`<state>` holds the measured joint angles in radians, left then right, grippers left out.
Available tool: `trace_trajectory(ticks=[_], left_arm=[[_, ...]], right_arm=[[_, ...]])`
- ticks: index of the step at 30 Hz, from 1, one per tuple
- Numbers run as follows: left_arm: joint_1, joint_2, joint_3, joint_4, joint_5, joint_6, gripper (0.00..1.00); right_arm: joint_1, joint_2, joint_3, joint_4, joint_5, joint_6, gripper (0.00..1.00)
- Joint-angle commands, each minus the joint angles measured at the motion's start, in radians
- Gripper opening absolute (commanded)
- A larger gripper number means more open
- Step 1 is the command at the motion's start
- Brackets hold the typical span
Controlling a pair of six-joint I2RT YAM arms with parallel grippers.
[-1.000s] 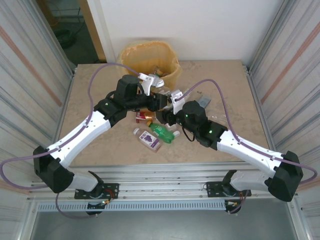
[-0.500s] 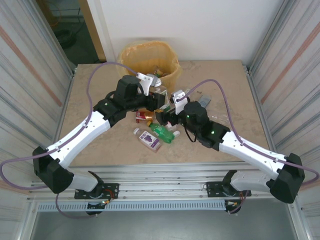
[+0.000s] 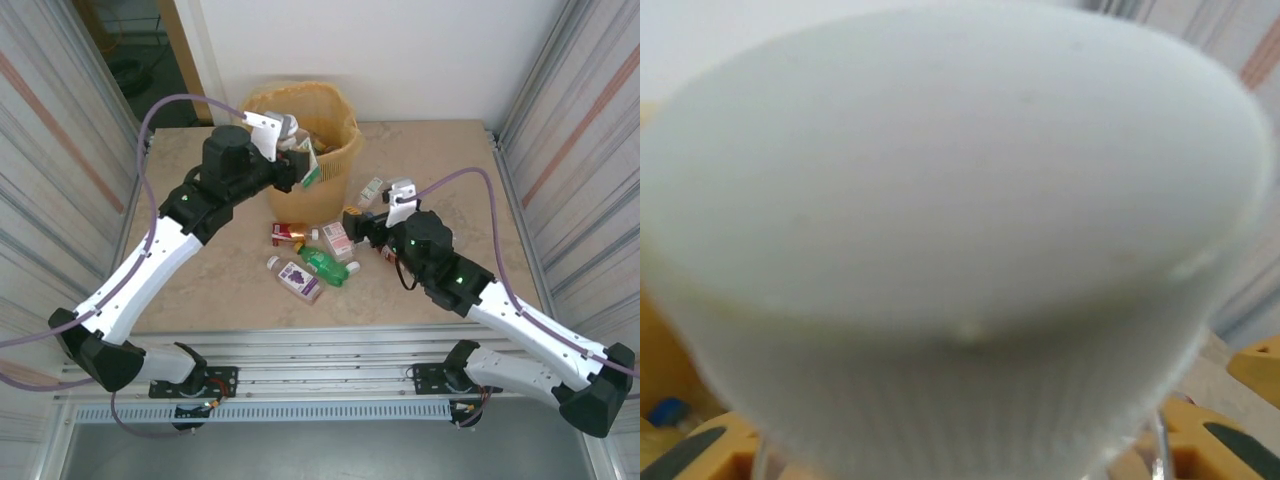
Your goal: Put the plastic bottles in the bin
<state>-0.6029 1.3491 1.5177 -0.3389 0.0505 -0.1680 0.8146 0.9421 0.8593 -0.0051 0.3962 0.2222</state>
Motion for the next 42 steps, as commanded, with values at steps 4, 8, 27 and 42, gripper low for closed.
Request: trace_trajectory(ticks=[4,8,27,42], left_arm=[[0.081,0.016,0.096,0.095,-0.052,0.063,0.18],[0.125,0.074,0.168,0.097,-0.061,0.074,0.18],[0.212,0.480,0.588,-0.141,-0.064,0.122,0.19],[0.244,0.644,0.688,-0.262,-0.051,0.126,0.19]], right_arm=[[-0.070,-0.044,-0.048,-0.076,0.127,0.150,0.98],[-0.094,-0.047,-0.040,-0.161,0.188,0.203,0.98],[-0.118,0.029,0.046,-0.535,0.415,0.499,0.98],[-0.163,-0.058,0.011,-0.608,0.326,0.541,0.98]])
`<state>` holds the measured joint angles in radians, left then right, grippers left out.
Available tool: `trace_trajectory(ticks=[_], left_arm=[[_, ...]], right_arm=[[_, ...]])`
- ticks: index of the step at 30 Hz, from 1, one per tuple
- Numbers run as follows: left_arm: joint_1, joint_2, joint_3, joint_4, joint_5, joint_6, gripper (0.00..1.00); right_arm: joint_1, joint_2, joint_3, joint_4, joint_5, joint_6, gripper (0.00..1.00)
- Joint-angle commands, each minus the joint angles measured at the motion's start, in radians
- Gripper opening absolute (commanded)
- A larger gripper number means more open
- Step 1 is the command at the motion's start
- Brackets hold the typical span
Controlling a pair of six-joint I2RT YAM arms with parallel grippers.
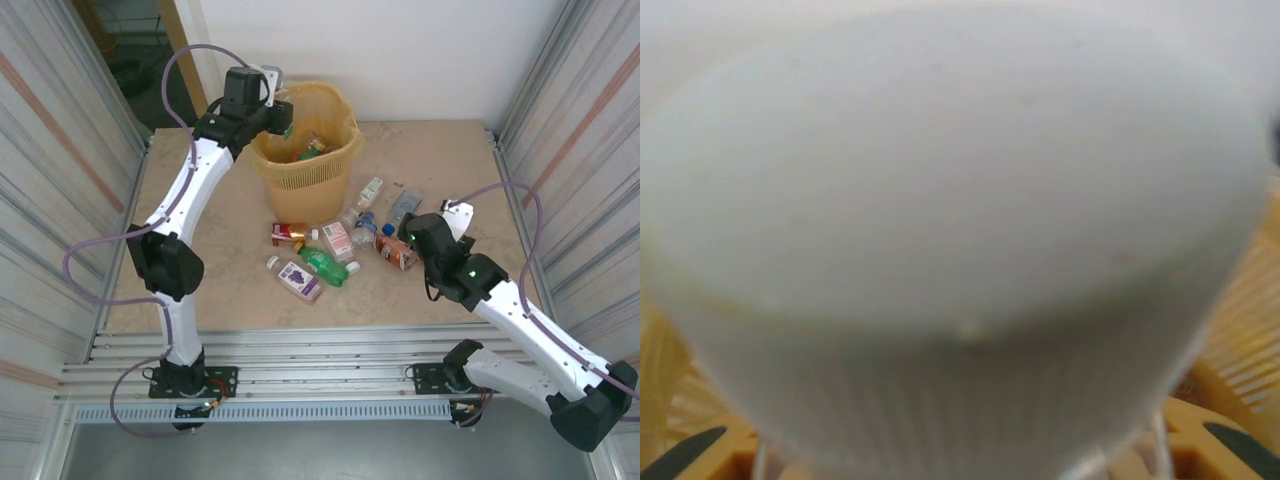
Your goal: Put the plastic bottles in the bin
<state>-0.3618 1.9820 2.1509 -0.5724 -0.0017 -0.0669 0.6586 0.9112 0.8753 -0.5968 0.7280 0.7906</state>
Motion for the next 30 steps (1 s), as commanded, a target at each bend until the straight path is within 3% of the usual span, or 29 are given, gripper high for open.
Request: trace_trajectory(ticks=[1,8,16,24,30], left_arm=[[0.003,0.020,0.064,-0.041,0.002,0.026,0.20],[0.003,0.080,0.139,-0.145,-0.044,0.029,0.26],[-0.001,0.107,0.201,-0.197,-0.144,0.040,0.48],[-0.009,0.107,0.211,-0.196,-0.171,0.057,0.66],[-0.014,0.096,0.218,-0.196,-0.151,0.051,0.70]], right_arm=[[-0.007,-0.032,-0.007,-0.013,-0.007,-0.045,0.98],[-0.010,-0.041,-0.017,-0.043,0.010,-0.087,0.98],[-0.043,-0.042,-0.018,-0.066,-0.040,-0.088,0.98],[-0.087,-0.067,-0.025,-0.051,-0.106,-0.094,0.98],[-0.093,-0.066,-0.025,-0.046,-0.137,-0.103,0.98]])
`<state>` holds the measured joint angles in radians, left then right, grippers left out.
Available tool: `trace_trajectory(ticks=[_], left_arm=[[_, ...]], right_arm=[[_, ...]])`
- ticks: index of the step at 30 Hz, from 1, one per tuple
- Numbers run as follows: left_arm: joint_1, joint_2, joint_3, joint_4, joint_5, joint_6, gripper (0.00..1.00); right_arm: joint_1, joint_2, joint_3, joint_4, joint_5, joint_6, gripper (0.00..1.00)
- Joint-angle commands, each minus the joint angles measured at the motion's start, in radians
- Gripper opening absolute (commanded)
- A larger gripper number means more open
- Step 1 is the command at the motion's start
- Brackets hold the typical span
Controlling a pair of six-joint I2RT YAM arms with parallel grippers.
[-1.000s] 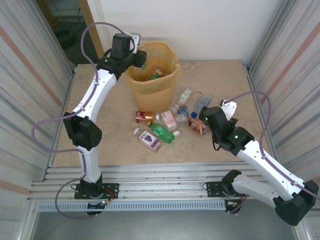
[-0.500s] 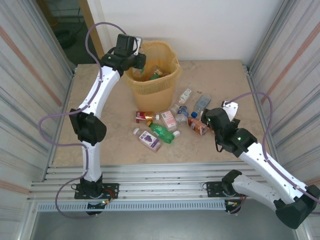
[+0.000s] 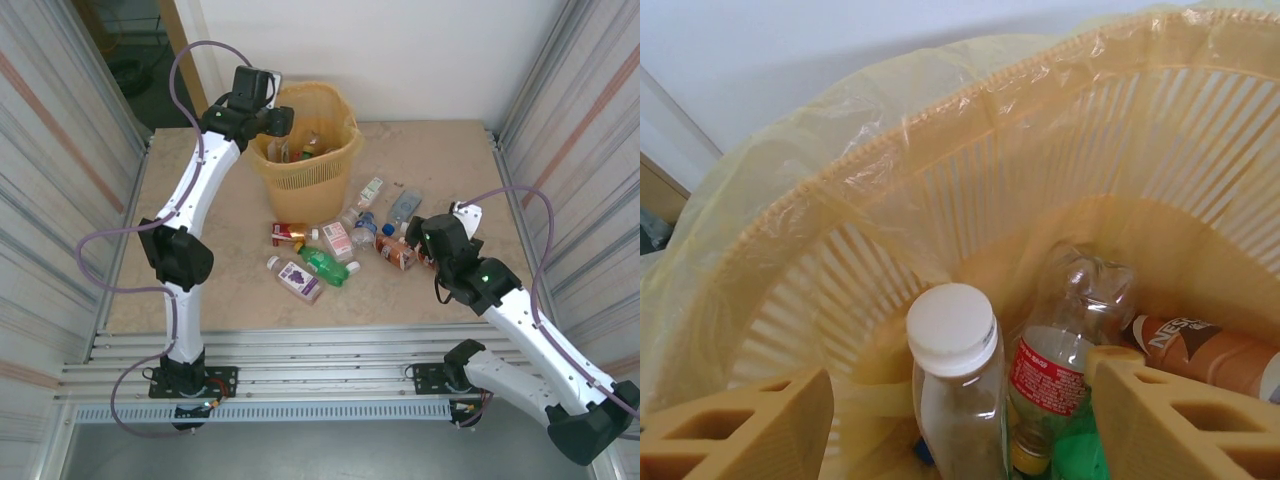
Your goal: Put the plastic bottles in the bin
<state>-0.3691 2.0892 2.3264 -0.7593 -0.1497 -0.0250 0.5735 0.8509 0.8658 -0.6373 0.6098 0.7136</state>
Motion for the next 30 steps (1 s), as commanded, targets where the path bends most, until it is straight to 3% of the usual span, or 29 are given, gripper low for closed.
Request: trace_trajectory(ticks=[1,9,18,24,30], left_arm=[[-0.008,-0.017,0.042,-0.008,0.002,0.007,0.71],[-0.028,-0.085,0.038,-0.002,0.074,0.002,0.77],[-0.068,-0.237,-0.073,0.044,0.129,0.000,0.96],[-0.095,-0.391,-0.247,0.116,0.133,-0.010,0.99],[-0.096,-0.631,-0.549,0.286,0.119,-0.077,0.99]], right_arm=[[-0.008,-0.003,-0.016,-0.006,-0.018,-0.025,0.98],[-0.009,0.019,-0.012,-0.010,-0.028,-0.024,0.98],[-0.018,0.046,-0.012,-0.025,-0.053,-0.029,0.98],[-0.017,0.066,-0.022,-0.008,-0.086,-0.040,0.98],[-0.009,0.066,-0.038,0.035,-0.129,-0.053,0.98]])
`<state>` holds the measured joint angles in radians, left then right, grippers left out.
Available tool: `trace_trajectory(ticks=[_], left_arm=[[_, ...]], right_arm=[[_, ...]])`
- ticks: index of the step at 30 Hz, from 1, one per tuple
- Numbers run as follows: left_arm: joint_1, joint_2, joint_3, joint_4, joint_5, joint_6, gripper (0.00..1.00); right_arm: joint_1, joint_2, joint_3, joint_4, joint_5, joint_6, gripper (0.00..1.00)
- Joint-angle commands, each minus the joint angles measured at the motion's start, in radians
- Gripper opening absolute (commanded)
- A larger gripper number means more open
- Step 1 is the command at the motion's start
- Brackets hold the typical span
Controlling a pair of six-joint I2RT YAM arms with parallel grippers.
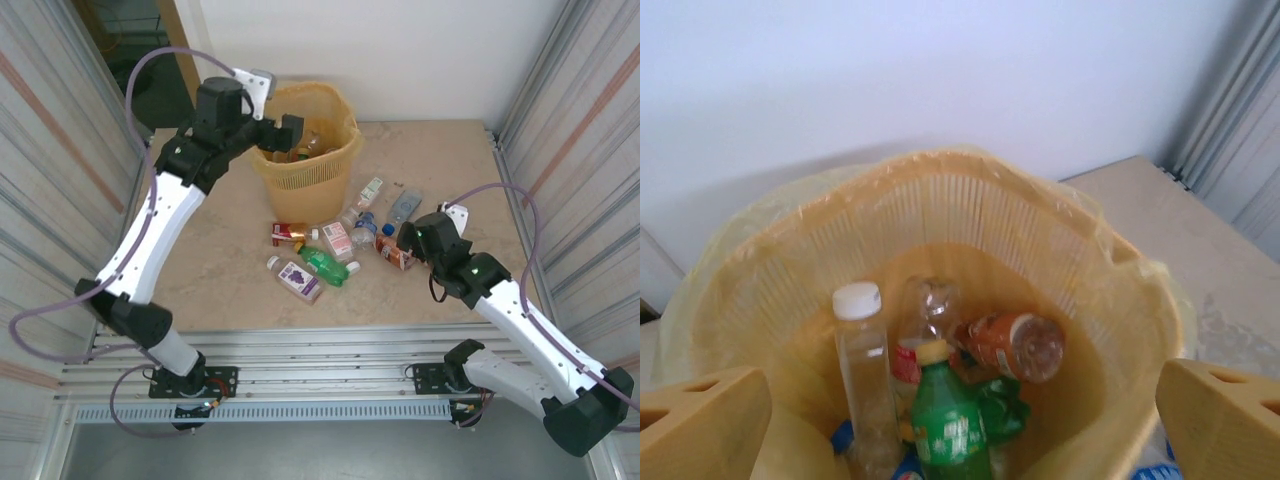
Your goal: Put the plastic bottles in the bin
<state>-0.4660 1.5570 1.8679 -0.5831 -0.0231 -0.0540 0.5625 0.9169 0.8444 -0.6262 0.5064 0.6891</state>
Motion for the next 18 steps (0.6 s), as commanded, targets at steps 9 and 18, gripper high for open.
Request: trace_trajectory(ticks=[9,18], left_arm=[[0.004,-0.400,-0.497,0.222,-0.107,-0.166,0.99],[0.044,-0.575,-0.789,0.241,-0.189,-0.323,0.99]], right_arm=[[0.089,0.066,-0.001,0.069,-0.034,-0.028,0.98],[0.207,0.225,0.062,0.081,-0.043,-0.028,0.98]])
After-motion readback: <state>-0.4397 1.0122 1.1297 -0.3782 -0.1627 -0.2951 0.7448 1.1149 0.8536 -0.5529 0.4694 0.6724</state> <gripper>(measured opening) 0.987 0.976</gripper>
